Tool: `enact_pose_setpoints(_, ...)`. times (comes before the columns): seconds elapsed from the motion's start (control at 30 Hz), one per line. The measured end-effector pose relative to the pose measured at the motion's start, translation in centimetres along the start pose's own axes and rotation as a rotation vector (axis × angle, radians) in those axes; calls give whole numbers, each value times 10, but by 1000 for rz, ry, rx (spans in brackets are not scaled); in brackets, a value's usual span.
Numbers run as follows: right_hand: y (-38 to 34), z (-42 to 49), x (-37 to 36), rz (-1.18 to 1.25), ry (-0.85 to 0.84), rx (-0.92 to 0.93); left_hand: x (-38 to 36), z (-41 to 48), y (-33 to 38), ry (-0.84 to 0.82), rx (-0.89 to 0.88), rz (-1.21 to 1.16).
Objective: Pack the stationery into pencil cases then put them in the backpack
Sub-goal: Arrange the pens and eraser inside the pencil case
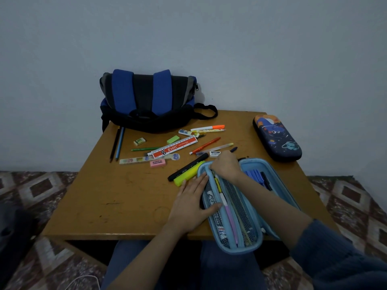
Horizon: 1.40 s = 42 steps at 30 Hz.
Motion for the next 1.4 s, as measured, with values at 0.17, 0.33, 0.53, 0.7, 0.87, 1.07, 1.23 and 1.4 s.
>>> enact_pose_setpoints(0.17, -8, -3, 0, -88, 20, 23, -1, 1, -1, -6, 0, -15)
enact_pose_setpoints(0.33, -11, -4, -1, -122, 12, 37, -1, 0, -2, 3, -3, -10)
enact_pose_setpoints(0.53, -13, -9, -2, -164, 57, 81, -1, 0, -1, 3, -2, -13)
enact_pose_setpoints(0.7, -16, -10, 0, -172, 84, 68, -1, 0, -1, -3, 0, -15)
enact_pose_setpoints(0.87, -19, -11, -2, -199, 68, 48, -1, 0, -1, 0, -3, -16)
enact_pose_setpoints(1.07, -18, -9, -2, -197, -16, 22, 0, 0, -1, 1, -1, -20)
enact_pose_setpoints(1.23, -10, -5, 1, -127, -18, 11, 0, 0, 0, 5, 1, -16)
enact_pose_setpoints(1.4, -14, -7, 0, -149, 27, 36, 1, 0, 0, 2, 1, -23)
Point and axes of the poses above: each hand's wrist, its own z-axis towards the middle knuckle, its own x-axis out of the back of the hand, y = z × x, the point moved 6 cm from there along z, towards the middle knuckle, and after that the axes turned 4 degrees about y, right-handed, at the moved point
